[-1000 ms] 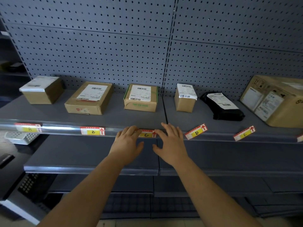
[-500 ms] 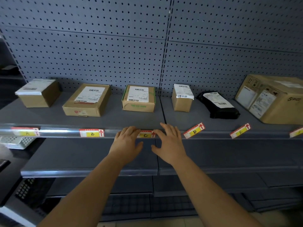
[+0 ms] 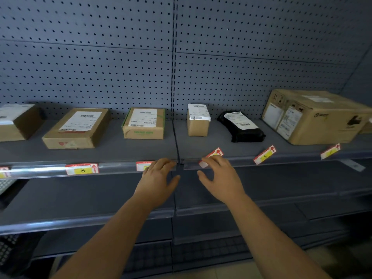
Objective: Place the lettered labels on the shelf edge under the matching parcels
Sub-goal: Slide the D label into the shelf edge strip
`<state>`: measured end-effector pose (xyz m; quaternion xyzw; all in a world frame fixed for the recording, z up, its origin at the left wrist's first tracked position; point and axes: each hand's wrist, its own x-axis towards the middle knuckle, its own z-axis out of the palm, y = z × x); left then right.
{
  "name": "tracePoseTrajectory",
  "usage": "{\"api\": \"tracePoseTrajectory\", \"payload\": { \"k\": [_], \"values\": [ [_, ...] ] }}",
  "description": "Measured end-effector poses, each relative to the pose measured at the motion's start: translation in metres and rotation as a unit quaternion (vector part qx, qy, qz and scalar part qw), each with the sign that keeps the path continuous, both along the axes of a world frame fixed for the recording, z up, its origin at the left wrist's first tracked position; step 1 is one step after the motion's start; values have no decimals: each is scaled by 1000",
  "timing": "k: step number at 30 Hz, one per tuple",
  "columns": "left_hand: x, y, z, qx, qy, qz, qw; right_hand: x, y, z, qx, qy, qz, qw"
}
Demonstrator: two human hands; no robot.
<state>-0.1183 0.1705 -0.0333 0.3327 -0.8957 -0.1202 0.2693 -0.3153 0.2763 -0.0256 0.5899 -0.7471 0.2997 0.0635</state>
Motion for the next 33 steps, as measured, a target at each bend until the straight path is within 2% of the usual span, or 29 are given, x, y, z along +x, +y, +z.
{"api": "tracePoseTrajectory", "payload": {
  "k": [7, 11, 18, 33],
  "values": [
    [-76, 33, 0, 14, -6, 31, 999, -80, 29, 1, 13, 9, 29, 999],
    [-103, 46, -2, 7, 3, 61, 998, -108, 25, 4, -10, 15, 67, 998],
    [-120, 46, -1, -11, -6, 98, 995, -108, -4, 9, -5, 68, 105, 992],
    [-137, 44, -7, -28, -39, 86, 995, -124, 10, -13, 40, 83, 56, 994]
  ]
}}
